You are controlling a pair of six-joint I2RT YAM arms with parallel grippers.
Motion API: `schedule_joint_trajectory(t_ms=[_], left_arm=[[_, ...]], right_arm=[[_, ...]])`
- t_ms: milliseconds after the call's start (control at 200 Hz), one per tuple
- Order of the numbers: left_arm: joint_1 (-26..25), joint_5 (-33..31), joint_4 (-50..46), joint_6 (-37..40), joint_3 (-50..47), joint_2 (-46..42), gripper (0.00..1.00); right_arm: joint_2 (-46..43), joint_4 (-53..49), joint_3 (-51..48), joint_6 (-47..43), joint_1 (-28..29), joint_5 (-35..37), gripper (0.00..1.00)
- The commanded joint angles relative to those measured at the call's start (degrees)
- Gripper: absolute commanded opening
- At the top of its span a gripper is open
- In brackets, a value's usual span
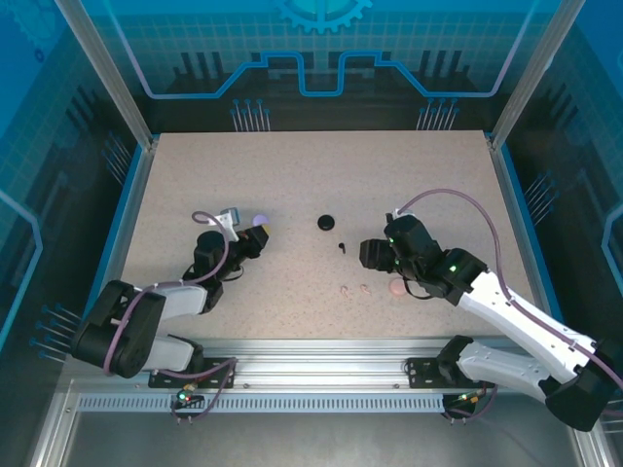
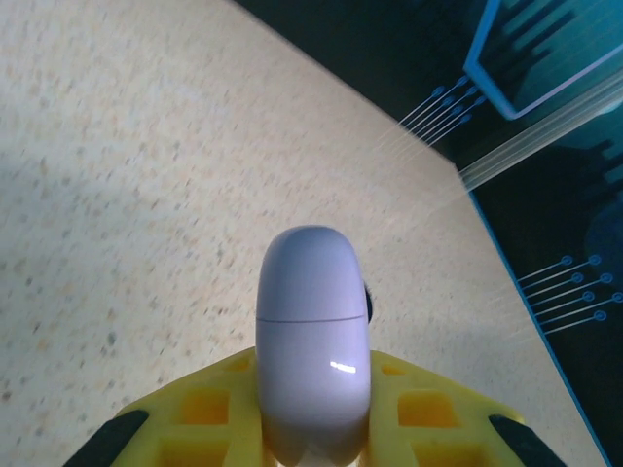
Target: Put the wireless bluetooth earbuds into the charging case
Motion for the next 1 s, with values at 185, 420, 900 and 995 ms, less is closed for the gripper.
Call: schedule_joint_trajectory(t_ms=[185, 420, 900, 995], left_arm=[[4.4, 11.4, -14.1, -2.8, 7.0, 5.3, 0.08], [8.3, 15.8, -17.6, -3.8, 11.1, 11.8, 0.10], [14.2, 22.4, -16.9, -6.8, 15.2, 26.1, 0.26], [14.7, 21.6, -17.6, -6.9, 15.0, 25.3, 0.33]], right_arm=[[3.6, -4.5, -0.6, -0.7, -4.7, 2.1, 0.73], [3.7, -6.7, -4.1, -0.1, -7.0, 2.6, 0.74], [6.9, -8.2, -7.0, 0.1, -13.5, -1.3, 0.84], [8.0, -8.8, -7.1, 0.0, -14.4, -1.5, 0.85]])
